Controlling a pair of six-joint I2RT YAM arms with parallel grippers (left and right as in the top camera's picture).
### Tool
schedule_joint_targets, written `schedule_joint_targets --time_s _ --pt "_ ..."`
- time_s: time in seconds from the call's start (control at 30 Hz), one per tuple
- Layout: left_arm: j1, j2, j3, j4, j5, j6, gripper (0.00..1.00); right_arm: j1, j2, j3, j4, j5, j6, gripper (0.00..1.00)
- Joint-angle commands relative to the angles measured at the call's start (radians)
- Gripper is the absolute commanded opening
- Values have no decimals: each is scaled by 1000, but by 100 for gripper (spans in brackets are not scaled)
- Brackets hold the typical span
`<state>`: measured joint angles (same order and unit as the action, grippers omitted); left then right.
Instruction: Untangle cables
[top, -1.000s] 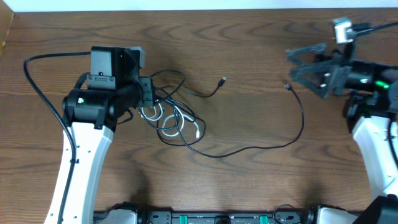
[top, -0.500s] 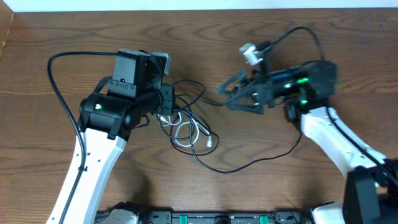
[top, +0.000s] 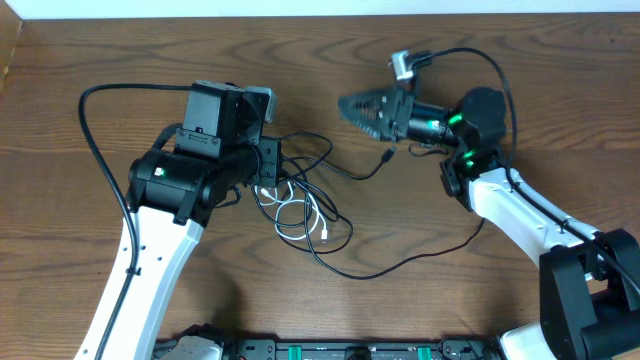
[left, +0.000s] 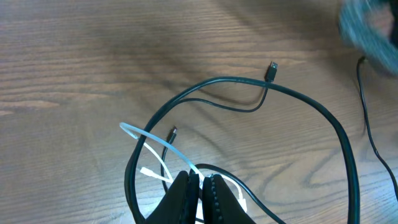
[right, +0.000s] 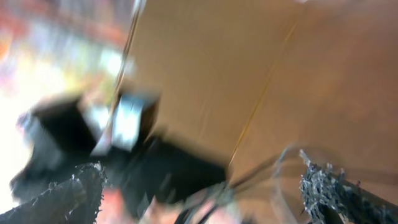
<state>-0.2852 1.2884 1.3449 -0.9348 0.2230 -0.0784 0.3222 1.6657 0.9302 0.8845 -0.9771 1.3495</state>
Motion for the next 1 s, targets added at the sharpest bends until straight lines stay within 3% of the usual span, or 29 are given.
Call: schedule_joint_targets --time_s 0.0,0.1,0.27,0.57,0.77,0.97 --pt "-2 -15 12 -7 1 -8 8 -1 -3 -3 -125 397 -262 99" --pt "-2 -15 12 -13 -6 13 8 1 -3 -3 -307 413 -475 99" --pt "-2 -15 12 -13 -73 26 8 6 -42 -3 -520 237 -770 99" --pt "-2 -15 12 -10 -85 26 8 95 -327 -3 -843 132 -1249 99" --pt "-3 -15 12 -11 -47 21 8 228 -415 -3 -962 138 -1332 98" --pt "-3 -15 12 -35 33 22 8 335 -408 -3 -1054 332 -1360 92"
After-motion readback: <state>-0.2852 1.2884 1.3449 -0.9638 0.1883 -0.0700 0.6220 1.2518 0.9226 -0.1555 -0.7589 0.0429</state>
